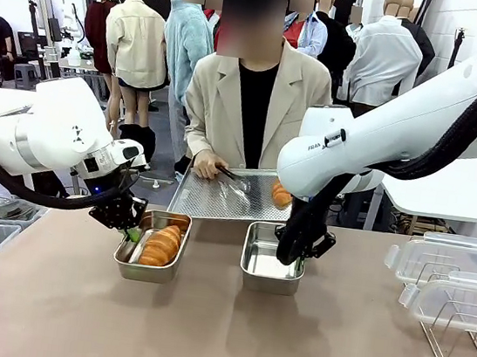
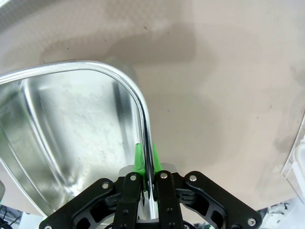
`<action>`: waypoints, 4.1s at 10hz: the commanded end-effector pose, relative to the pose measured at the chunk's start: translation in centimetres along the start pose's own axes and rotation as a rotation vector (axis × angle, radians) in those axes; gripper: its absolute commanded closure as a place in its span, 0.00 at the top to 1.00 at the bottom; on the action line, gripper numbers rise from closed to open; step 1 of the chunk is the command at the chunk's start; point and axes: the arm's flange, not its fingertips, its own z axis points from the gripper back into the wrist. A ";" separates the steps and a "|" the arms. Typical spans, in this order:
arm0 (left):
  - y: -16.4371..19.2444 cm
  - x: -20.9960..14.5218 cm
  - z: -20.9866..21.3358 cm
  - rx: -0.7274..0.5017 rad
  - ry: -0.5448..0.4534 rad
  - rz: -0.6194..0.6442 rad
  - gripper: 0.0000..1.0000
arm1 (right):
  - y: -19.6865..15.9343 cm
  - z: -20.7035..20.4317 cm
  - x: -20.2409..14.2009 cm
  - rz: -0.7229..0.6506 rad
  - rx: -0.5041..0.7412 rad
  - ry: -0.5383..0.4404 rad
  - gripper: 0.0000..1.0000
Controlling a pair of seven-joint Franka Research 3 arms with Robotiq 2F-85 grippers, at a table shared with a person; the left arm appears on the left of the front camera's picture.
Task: Place the bread in airtight containers.
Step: Once an object is inside an Airtight Container , place the container in the center of the table.
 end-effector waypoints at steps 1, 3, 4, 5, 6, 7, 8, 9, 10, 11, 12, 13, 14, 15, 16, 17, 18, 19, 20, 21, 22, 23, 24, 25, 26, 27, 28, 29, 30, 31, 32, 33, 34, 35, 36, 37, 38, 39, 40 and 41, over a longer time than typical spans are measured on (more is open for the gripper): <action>-0.1 0.1 0.3 0.000 -0.017 0.009 0.00 | 0.1 0.1 0.0 -0.001 0.002 -0.003 0.00; -0.1 0.1 0.3 0.000 -0.017 0.009 0.00 | 0.1 0.1 0.0 -0.001 0.002 -0.003 0.00; -0.1 0.1 0.3 0.000 -0.017 0.009 0.00 | 0.1 0.1 0.0 -0.001 0.002 -0.003 0.00; -0.1 0.1 0.3 0.000 -0.017 0.009 0.00 | 0.1 0.1 0.0 -0.001 0.002 -0.003 0.00; -0.1 0.1 0.3 0.000 -0.017 0.009 0.00 | 0.1 0.1 0.0 -0.001 0.002 -0.003 0.00; -0.1 0.1 0.3 0.000 -0.017 0.009 0.00 | 0.1 0.1 0.0 -0.001 0.002 -0.003 0.00; -0.1 0.1 0.3 0.000 -0.017 0.009 0.00 | 0.1 0.1 0.0 -0.001 0.002 -0.003 0.00; -0.1 0.1 0.3 0.000 -0.017 0.009 0.00 | 0.1 0.1 0.0 -0.001 0.002 -0.003 0.00; -0.1 0.1 0.3 0.000 -0.017 0.009 0.00 | 0.1 0.1 0.0 -0.001 0.002 -0.003 0.00; -0.1 0.1 0.3 0.000 -0.017 0.009 0.00 | 0.1 0.1 0.0 -0.001 0.002 -0.003 0.00; 0.0 0.0 0.0 0.000 0.000 0.000 0.00 | 0.1 0.1 0.0 -0.001 0.002 -0.003 0.00; 1.2 0.2 -0.5 0.021 0.014 0.001 0.00 | 0.1 0.1 0.0 -0.001 0.002 -0.003 0.00; 2.1 0.1 -0.9 0.036 0.004 -0.012 0.00 | 0.1 0.1 0.0 -0.001 0.002 -0.003 0.00; 2.9 -0.1 -1.1 0.055 0.019 -0.012 0.00 | 0.1 0.1 0.0 -0.001 0.002 -0.003 0.00; 3.9 0.0 -1.5 0.044 0.029 -0.009 0.00 | 0.1 0.1 0.0 -0.001 0.002 -0.003 0.00; 5.0 0.1 -2.3 0.039 0.054 0.004 0.00 | 0.1 0.1 0.0 -0.001 0.002 -0.003 0.00; 5.8 0.1 -2.8 0.033 0.083 0.018 0.00 | 0.1 0.1 0.0 -0.001 0.002 -0.003 0.00; 6.3 0.0 -2.7 0.027 0.090 0.021 0.00 | 0.1 0.1 0.0 -0.001 0.002 -0.003 0.00; 6.8 0.1 -2.9 0.031 0.109 0.022 0.00 | 0.1 0.1 0.0 -0.001 0.002 -0.003 0.00; 7.1 0.1 -2.9 0.031 0.126 0.030 0.00 | 0.1 0.1 0.0 -0.001 0.002 -0.003 0.00; 7.0 0.1 -2.6 0.033 0.119 0.026 0.17 | 0.1 0.1 0.0 -0.001 0.002 -0.003 0.00; 6.6 0.2 -2.2 0.043 0.121 0.002 0.37 | 0.1 0.1 0.0 -0.001 0.002 -0.003 0.00; 6.5 0.3 -1.8 0.055 0.117 -0.001 0.57 | 0.1 0.1 0.0 -0.001 0.002 -0.003 0.00; 6.1 0.2 -0.9 0.062 0.124 -0.035 0.77 | 0.1 0.1 0.0 -0.001 0.002 -0.003 0.00; 5.8 0.2 0.3 0.053 0.110 -0.053 0.96 | 0.1 0.1 0.0 -0.001 0.002 -0.003 0.00; 5.6 0.2 1.8 0.086 0.095 -0.049 1.00 | 0.1 0.1 0.0 -0.001 0.002 -0.003 0.00; 5.7 0.2 3.7 0.125 0.082 -0.059 1.00 | 0.1 0.1 0.0 -0.001 0.002 -0.003 0.00; 6.7 0.1 6.1 0.155 0.116 -0.089 1.00 | 0.1 0.1 0.0 -0.001 0.002 -0.003 0.00; 8.1 0.4 7.3 0.195 0.098 -0.060 1.00 | 0.1 0.1 0.0 -0.001 0.002 -0.003 0.00; 10.0 0.2 8.3 0.217 0.135 -0.038 1.00 | 0.1 0.1 0.0 -0.001 0.002 -0.003 0.00; 11.3 -0.2 9.0 0.208 0.134 -0.035 1.00 | 0.1 0.1 0.0 -0.001 0.002 -0.003 0.00; 12.5 -1.0 10.0 0.187 0.122 -0.061 1.00 | 0.1 0.1 0.0 -0.001 0.002 -0.003 0.00; 13.6 -2.0 10.9 0.182 0.111 -0.030 1.00 | 0.1 0.1 0.0 -0.001 0.002 -0.003 0.00; 14.4 -2.5 11.4 0.197 0.113 -0.024 1.00 | 0.1 0.1 0.0 -0.001 0.002 -0.003 0.00; 15.1 -3.0 11.6 0.177 0.096 -0.018 1.00 | 0.1 0.1 0.0 -0.001 0.002 -0.003 0.00; 15.2 -2.5 11.1 0.138 0.072 -0.007 1.00 | 0.1 0.1 0.0 -0.001 0.002 -0.003 0.00; 14.6 -1.9 11.4 0.184 0.104 -0.001 1.00 | 0.1 0.1 0.0 -0.001 0.002 -0.003 0.00; 14.6 -1.9 11.4 0.184 0.104 -0.001 1.00 | 0.1 0.1 0.0 -0.001 0.002 -0.003 0.00; 14.6 -1.9 11.4 0.184 0.104 -0.001 1.00 | 0.1 0.1 0.0 -0.001 0.002 -0.003 0.00; 14.6 -1.9 11.4 0.184 0.104 -0.001 1.00 | 0.1 0.1 0.0 -0.001 0.002 -0.003 0.00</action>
